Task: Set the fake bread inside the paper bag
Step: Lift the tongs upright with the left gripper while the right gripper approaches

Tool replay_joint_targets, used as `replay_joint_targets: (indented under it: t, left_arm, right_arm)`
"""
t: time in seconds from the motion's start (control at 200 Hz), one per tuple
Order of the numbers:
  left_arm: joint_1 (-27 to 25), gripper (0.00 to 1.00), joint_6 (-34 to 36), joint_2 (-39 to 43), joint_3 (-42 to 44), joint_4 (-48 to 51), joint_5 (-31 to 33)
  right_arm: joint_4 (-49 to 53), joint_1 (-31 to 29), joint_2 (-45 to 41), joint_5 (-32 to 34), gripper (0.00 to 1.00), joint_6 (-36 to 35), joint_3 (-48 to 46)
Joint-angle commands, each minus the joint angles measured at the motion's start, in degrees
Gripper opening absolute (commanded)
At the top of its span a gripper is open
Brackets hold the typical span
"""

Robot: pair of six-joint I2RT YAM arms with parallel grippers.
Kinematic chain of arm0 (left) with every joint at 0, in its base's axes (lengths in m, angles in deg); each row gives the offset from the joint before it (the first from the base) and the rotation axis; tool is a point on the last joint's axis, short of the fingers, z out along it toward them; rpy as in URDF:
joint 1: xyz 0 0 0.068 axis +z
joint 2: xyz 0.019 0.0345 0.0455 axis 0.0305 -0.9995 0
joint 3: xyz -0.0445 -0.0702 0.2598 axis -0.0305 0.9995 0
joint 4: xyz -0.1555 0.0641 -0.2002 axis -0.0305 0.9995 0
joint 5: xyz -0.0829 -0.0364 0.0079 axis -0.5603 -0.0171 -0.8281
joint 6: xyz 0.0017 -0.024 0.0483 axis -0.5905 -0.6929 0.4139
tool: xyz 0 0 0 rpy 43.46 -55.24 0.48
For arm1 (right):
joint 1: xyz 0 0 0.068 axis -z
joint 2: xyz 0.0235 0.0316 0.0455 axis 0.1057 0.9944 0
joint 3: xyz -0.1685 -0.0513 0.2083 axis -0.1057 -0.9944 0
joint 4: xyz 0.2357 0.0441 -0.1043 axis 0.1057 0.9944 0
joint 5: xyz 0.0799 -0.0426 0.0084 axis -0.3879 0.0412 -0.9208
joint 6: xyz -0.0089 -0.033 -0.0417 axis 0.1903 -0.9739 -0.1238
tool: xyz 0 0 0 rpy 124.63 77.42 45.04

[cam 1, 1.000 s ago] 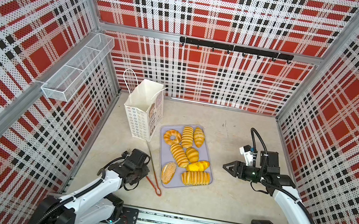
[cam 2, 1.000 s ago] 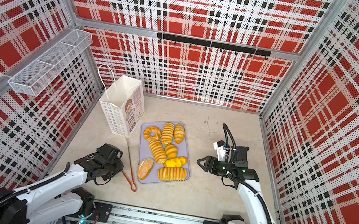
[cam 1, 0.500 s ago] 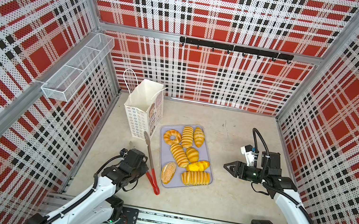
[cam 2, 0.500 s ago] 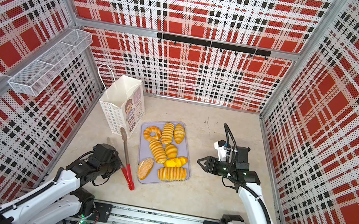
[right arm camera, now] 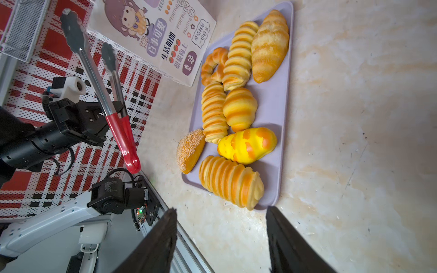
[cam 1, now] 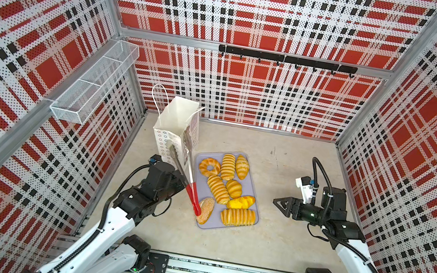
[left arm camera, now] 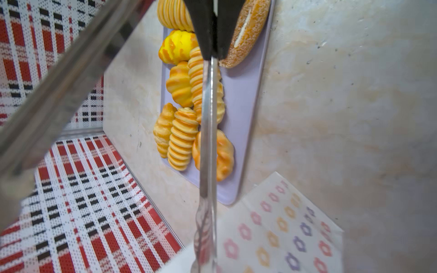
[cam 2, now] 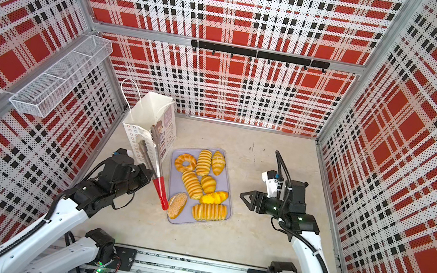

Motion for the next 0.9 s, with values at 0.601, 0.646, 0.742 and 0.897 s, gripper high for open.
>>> replay_joint_targets:
  t: [0.601, 0.646, 0.742, 0.897]
  left_arm:
    - [-15.35, 0.00, 2.42, -14.42, -4.52, -25.19, -6.52]
    - [-15.35, 0.00, 3.07, -15.57, -5.09, -26.49, -7.19]
    - [-15.27, 0.00, 3.58, -18.53, -5.67, -31.00, -8.92]
    - [-13.72, 0.00, 4.72, -24.53, -7.53, -39.99, -13.58]
  right_arm:
    - [-4.45, -0.29, -2.81, -1.61, 0.71, 0.04, -1.65]
    - [-5.22, -0.25, -3.07, -1.62, 0.71, 0.31, -1.98]
    - [-6.92, -0.29, -3.32, -1.75, 0.73, 0.80, -2.54]
    - [-11.68, -0.26, -3.16, -2.84, 0.76, 0.89, -3.16]
